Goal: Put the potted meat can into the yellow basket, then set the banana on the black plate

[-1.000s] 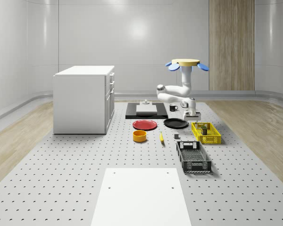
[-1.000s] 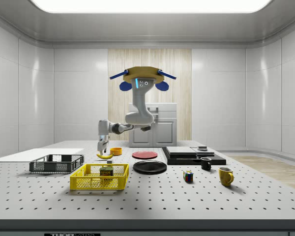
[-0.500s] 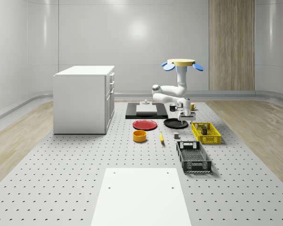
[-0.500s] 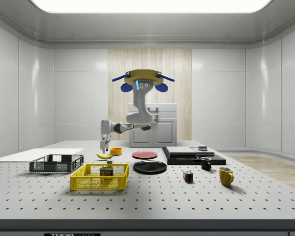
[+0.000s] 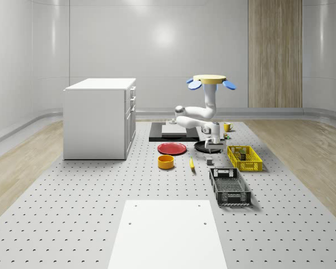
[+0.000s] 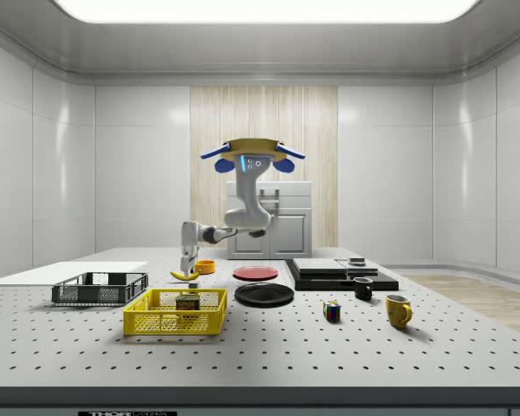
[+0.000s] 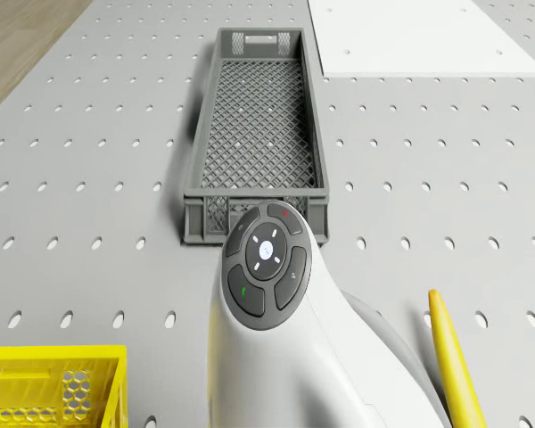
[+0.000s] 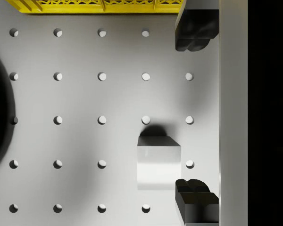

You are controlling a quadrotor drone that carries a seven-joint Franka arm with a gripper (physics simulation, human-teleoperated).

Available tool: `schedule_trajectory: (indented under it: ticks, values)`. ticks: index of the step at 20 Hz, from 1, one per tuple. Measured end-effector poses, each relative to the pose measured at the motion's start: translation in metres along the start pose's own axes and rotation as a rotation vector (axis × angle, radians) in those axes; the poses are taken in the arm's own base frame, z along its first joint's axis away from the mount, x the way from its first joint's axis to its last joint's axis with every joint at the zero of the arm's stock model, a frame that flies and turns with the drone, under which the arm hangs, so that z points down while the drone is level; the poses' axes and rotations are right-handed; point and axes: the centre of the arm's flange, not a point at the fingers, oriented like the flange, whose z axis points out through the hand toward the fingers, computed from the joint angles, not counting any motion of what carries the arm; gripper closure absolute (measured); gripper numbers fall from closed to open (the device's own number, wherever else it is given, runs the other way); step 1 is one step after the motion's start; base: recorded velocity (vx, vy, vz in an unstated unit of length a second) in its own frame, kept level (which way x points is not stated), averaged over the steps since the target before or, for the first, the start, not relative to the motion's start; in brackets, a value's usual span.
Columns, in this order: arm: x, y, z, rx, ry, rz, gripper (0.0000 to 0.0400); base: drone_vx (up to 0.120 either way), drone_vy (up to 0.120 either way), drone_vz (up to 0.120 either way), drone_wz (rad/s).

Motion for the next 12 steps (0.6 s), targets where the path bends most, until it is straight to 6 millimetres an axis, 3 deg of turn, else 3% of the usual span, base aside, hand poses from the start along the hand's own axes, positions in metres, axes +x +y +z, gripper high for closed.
schedule_trajectory:
  ticks: [12]
  values:
    - [0.0000, 0.0000, 0.0000, 0.000, 0.000, 0.000, 0.0000, 0.000, -0.120, -0.007, 0.000]
